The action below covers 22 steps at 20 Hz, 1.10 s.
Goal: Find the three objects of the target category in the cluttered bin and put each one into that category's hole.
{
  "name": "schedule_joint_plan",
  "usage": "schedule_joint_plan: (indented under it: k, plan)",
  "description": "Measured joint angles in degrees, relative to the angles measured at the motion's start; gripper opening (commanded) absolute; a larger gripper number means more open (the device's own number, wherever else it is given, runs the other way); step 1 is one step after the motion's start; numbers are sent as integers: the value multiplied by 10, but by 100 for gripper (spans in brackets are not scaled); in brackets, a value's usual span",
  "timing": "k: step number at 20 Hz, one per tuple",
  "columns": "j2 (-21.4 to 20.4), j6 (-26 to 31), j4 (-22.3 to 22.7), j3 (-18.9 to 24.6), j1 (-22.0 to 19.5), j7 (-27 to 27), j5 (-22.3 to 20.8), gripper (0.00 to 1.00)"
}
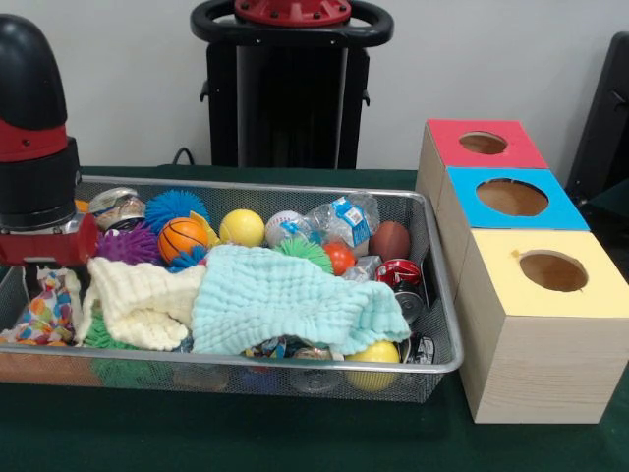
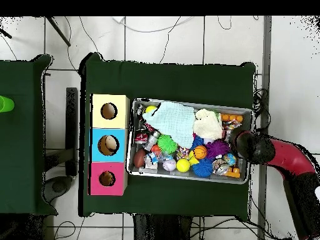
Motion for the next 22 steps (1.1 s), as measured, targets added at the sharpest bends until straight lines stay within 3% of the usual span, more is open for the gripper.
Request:
schedule_joint_plan:
  k: [2, 3, 22]
  plan:
    - [4, 0, 0, 0, -8, 0, 0, 100]
    - [8, 0, 0, 1, -18, 0, 0, 0]
    - [15, -4, 3, 15, -36, 0, -1, 0]
